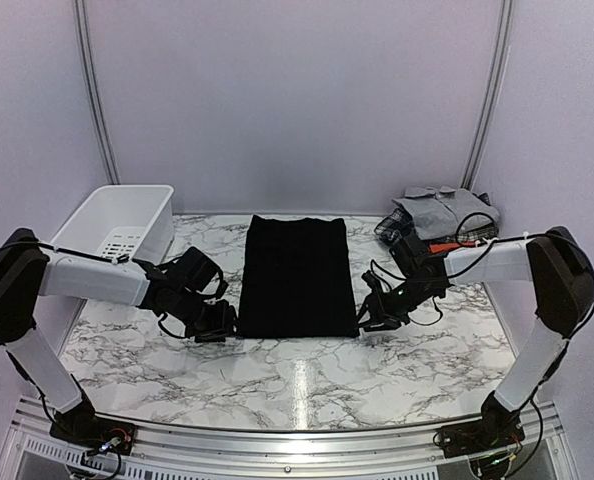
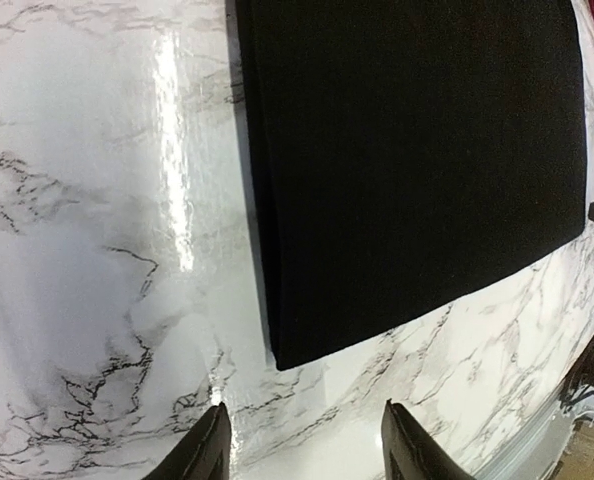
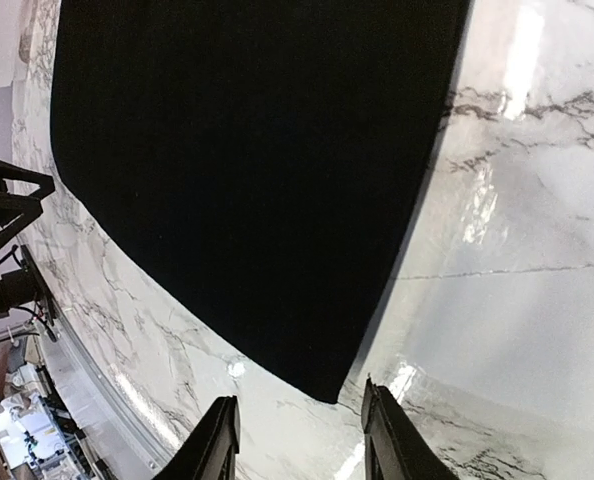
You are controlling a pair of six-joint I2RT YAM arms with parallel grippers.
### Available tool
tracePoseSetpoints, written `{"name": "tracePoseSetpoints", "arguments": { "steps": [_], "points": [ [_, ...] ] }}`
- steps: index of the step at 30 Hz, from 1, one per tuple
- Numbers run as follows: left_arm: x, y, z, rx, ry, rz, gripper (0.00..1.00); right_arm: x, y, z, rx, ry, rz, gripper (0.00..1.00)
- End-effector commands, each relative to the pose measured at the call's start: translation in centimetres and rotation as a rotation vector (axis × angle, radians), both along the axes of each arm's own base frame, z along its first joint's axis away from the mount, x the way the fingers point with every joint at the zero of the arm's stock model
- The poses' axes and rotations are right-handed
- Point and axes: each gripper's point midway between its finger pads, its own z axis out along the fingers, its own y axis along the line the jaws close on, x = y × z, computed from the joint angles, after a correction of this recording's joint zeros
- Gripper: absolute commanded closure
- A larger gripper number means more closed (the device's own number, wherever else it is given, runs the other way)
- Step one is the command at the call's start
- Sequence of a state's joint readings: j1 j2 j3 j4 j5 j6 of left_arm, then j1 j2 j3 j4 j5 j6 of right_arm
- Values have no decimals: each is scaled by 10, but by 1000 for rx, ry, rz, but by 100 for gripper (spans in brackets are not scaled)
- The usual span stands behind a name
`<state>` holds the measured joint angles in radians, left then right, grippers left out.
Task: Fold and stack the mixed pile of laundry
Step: Pick up the 2/3-rectangle-folded T-shirt from the center of the board.
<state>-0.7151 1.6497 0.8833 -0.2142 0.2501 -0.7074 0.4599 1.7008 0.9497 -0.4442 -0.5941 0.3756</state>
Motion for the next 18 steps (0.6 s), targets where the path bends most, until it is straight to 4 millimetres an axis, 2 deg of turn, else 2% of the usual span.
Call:
{"name": "tracePoseSetpoints", "arguments": {
  "steps": [1, 4, 6, 9, 11, 15, 16, 18],
  "points": [
    [24, -7, 9, -25, -46, 39, 47, 11, 8, -1, 33, -4, -33, 62],
    [32, -14, -1, -36, -24, 36, 47, 11, 12, -12, 42, 18, -28, 62],
    [30, -19, -6, -52, -1, 18, 50, 10, 14, -17, 55, 35, -20, 62],
    [22, -20, -13, -64, 17, 7, 62, 4, 17, -22, 59, 54, -5, 66],
    [16, -17, -14, -68, 23, 10, 71, -1, 16, -25, 56, 62, 0, 74],
    [4, -10, -18, -73, 33, 18, 96, -11, 11, -26, 54, 69, 7, 99],
    [2, -9, -18, -76, 32, 19, 100, -13, 10, -26, 50, 71, 8, 100],
    [-3, -8, -16, -82, 28, 14, 100, -18, 7, -23, 51, 71, 11, 100]
  ]
}}
